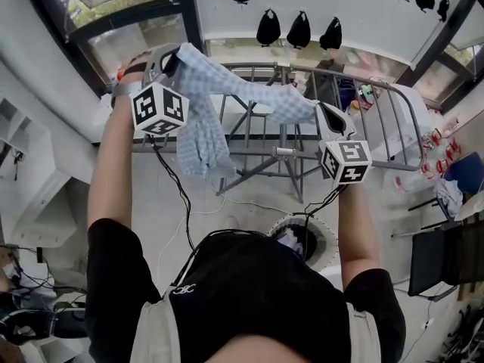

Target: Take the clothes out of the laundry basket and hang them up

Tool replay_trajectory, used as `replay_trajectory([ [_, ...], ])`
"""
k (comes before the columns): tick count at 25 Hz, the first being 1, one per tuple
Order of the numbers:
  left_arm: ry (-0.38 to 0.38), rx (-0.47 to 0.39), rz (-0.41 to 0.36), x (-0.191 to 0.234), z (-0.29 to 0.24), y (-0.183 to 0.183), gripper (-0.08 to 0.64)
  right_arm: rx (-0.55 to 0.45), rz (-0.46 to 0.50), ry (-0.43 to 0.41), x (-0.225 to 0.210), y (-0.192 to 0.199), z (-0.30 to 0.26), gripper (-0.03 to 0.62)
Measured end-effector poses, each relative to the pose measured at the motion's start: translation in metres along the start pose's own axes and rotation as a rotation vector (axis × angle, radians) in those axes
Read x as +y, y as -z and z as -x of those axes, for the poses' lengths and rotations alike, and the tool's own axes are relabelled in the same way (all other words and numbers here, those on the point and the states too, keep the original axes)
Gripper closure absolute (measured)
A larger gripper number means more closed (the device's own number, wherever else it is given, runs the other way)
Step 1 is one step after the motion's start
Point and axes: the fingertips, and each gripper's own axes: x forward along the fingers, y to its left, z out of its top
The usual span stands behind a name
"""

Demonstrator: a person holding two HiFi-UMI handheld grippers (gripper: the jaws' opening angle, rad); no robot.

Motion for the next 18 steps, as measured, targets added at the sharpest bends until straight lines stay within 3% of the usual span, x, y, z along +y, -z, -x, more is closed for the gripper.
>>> replay_trajectory([
  [7, 0.104, 0.024, 0.001, -0.016, -0.076, 0.051, 0.535, 0.11, 0.029, 0.041, -0.002, 0.022, -0.068, 0.577],
  [18, 0.259, 0.025, 0.029, -0.091, -0.173, 0.124, 0.535, 0.33, 0.048, 0.086, -0.008, 0.095, -0.15, 0.575],
])
